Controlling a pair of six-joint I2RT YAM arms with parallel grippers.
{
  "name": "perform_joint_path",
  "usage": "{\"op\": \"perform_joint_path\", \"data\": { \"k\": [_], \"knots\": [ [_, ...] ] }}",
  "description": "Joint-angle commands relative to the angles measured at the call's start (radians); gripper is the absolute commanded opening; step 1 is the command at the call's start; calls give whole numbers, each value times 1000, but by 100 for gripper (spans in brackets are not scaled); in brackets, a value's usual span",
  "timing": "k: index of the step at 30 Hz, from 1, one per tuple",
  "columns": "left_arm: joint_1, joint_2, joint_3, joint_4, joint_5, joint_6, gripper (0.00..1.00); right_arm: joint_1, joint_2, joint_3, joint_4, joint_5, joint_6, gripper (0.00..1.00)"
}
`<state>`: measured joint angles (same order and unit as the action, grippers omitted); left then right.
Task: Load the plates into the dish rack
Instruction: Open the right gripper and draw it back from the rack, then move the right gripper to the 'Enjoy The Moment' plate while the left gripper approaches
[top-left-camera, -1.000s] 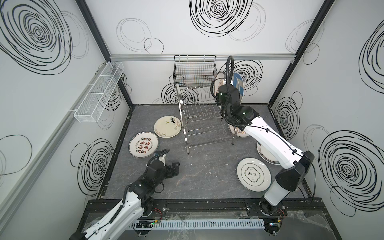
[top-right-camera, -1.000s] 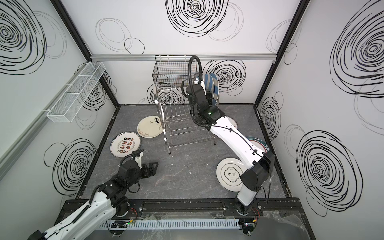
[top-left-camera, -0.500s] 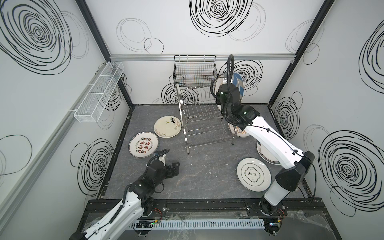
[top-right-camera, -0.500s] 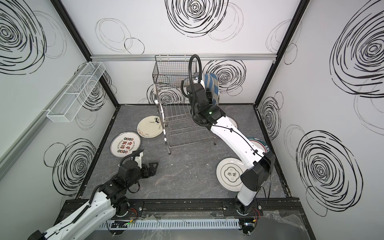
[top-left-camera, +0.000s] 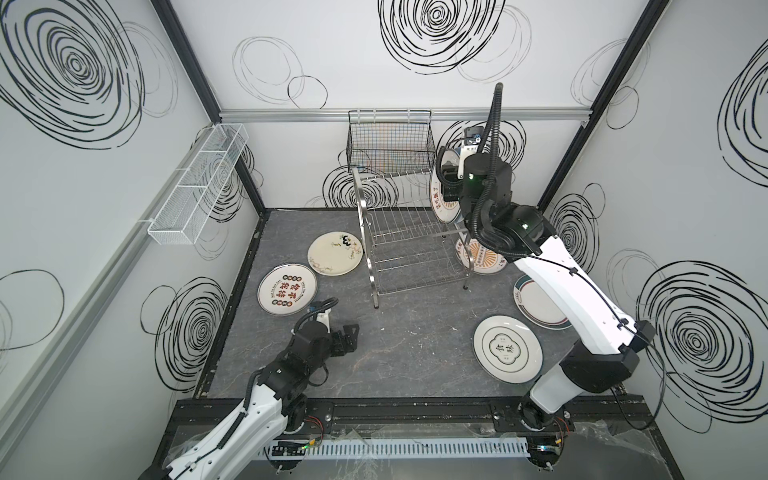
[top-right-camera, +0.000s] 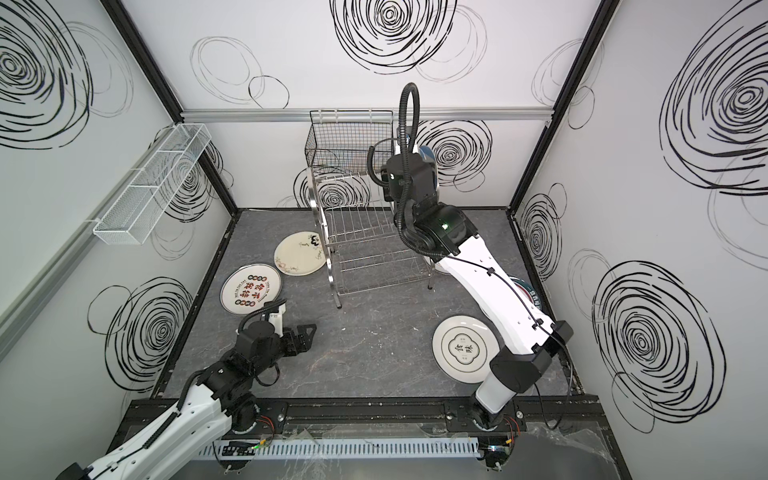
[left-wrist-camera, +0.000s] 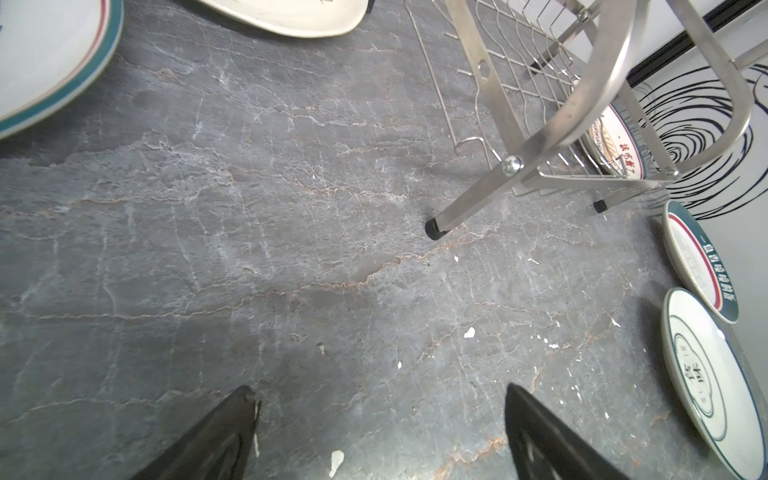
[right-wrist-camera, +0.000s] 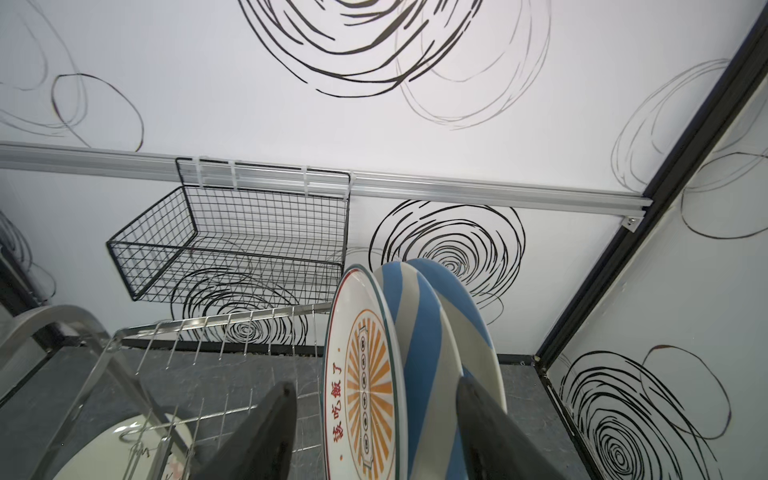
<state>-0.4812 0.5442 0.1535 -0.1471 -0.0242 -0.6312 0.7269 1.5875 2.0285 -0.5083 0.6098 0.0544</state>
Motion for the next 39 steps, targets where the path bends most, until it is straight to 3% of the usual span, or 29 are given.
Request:
{"op": "perform_joint_path", "data": {
  "k": [1, 7, 13, 18, 23, 28, 34, 39],
  "knots": [
    [9, -15, -12, 38, -10, 10, 96, 21, -106, -26, -69, -126, 29, 68],
    [9, -25, -12, 34, -25, 7, 96, 23, -341, -315, 0, -478, 63, 73],
    [8, -40, -7, 15, -63, -8, 96, 26, -548, -668, 119, -752, 118, 75],
    [6, -38, 18, -11, -162, -52, 96, 51, -689, -1006, 283, -920, 167, 76],
    [5, 24, 95, -11, -267, -86, 96, 104, -783, -1246, 413, -911, 196, 76],
    [14, 256, 271, -24, -380, -3, 96, 148, -857, -1393, 514, -896, 217, 77],
    [92, 512, 436, -7, -312, 60, 96, 150, -912, -1477, 527, -901, 228, 78],
    [162, 627, 504, -10, -255, 85, 96, 149, -964, -1530, 539, -905, 225, 79]
  ]
}}
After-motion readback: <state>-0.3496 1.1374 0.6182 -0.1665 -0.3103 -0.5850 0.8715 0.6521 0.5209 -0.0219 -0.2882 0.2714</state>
